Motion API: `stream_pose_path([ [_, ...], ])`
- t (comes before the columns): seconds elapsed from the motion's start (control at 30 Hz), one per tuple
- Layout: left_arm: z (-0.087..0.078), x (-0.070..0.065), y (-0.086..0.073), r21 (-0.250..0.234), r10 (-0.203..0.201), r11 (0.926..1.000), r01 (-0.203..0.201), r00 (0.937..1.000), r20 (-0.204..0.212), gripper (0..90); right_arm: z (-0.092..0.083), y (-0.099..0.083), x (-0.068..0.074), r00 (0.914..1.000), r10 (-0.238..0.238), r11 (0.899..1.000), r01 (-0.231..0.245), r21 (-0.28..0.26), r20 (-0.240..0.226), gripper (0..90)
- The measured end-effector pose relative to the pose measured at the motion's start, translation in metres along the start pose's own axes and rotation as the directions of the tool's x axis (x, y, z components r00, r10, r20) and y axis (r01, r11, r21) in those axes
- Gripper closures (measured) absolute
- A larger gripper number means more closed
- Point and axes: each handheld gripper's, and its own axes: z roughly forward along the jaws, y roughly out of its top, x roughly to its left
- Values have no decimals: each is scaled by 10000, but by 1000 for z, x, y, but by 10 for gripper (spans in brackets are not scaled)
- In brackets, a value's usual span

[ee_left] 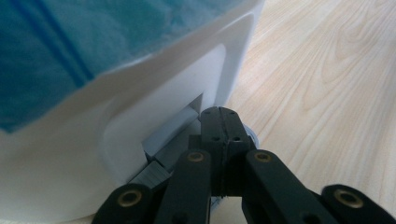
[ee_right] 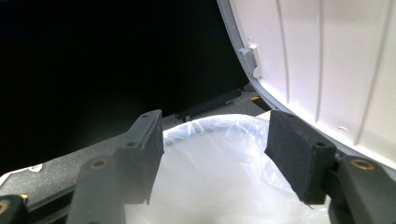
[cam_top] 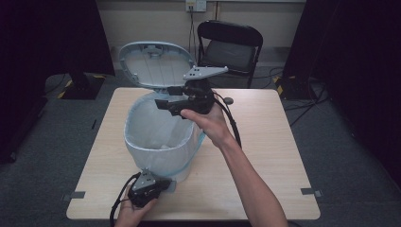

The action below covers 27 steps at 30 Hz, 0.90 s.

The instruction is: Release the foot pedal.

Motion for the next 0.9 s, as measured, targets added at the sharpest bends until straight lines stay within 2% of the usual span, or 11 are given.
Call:
stream_pose_path([
  [0.3, 0, 0, 0, 2, -3, 10000, 3, 10000, -4, 900, -25, -13, -3, 9986, 160, 9998, -153, -144, 500, 357],
  [0.5, 0, -1, 0, -3, -63, 10000, 63, 10000, -42, 900, -49, -22, -8, 9959, 168, 9995, -145, -271, 886, 350],
  [0.63, 0, -1, 0, -9, -105, 9999, 105, 9999, -60, 900, -67, -30, -11, 9911, 307, 9988, -256, -411, 1295, 346],
  [0.83, 0, -1, 0, 29, -159, 9999, 159, 9998, -111, 900, -89, -43, -14, 9823, 396, 9989, -343, -316, 1829, 343],
  [0.9, 0, -1, 0, 28, -159, 9999, 159, 9998, -98, 900, -95, -49, -15, 9765, 498, 9987, -476, -154, 2098, 347],
])
